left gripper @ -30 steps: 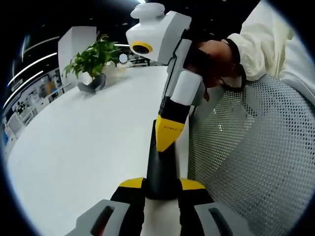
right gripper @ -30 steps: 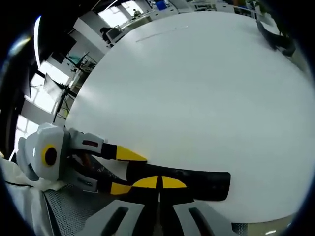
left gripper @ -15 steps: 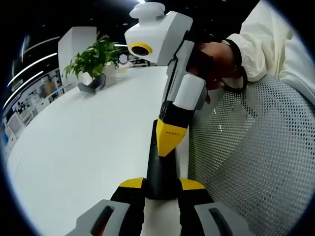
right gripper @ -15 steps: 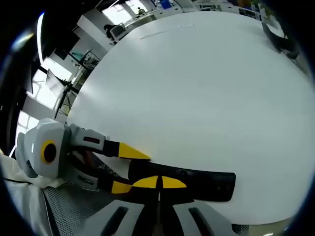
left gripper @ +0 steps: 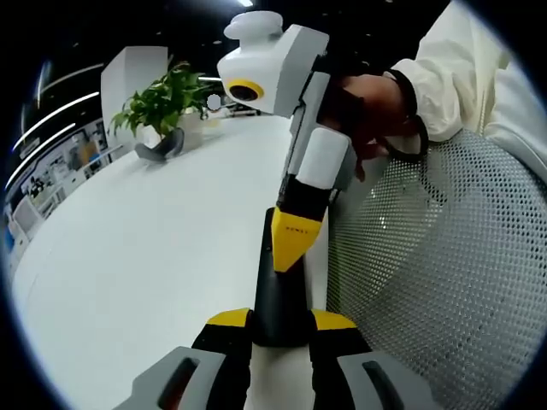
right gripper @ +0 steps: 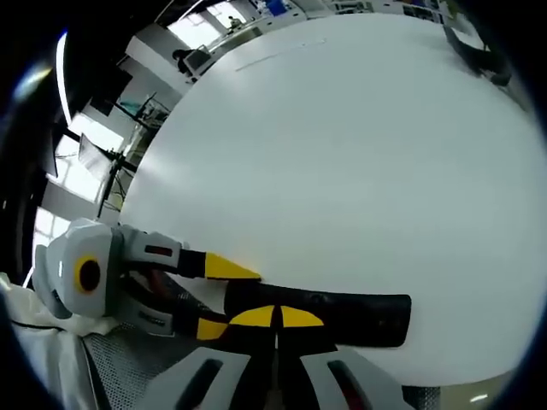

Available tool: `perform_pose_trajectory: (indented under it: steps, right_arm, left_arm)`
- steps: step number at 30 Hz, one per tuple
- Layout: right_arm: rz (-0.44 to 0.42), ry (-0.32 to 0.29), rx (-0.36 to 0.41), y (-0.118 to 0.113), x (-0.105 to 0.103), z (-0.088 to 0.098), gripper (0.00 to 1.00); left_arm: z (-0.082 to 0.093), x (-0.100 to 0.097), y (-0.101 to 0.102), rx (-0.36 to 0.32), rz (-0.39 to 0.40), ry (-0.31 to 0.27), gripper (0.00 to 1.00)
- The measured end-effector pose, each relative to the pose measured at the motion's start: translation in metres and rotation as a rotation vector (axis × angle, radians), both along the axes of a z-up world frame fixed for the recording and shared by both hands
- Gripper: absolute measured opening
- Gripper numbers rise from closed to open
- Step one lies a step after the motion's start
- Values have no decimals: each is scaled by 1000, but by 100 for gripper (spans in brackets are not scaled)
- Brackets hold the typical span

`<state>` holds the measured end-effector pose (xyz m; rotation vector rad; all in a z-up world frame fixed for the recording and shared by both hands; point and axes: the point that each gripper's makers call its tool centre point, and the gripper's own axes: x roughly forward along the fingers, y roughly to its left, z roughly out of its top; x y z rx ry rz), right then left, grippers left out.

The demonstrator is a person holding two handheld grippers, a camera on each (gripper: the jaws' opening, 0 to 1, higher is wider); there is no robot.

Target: Press the specified remote control buttons in sequence, fully releasing each button before pressing the next.

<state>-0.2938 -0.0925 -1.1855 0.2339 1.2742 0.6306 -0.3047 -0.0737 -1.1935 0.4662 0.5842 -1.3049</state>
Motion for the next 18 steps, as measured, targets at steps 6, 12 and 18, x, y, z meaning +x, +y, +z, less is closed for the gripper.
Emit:
perform_pose_trajectory:
  steps: [6,12,18]
  right_arm:
    - [-49,30,36,-1,1,0,0]
    - [-39,39,35,1,-1,1,0]
    - [-8,-9,31,4,1,5,0]
  left_arm:
    - [0,0,0,-1,1,1,25]
    - [0,0,0,-2,1,0,25]
    - [-1,0,0,-3,1,0,25]
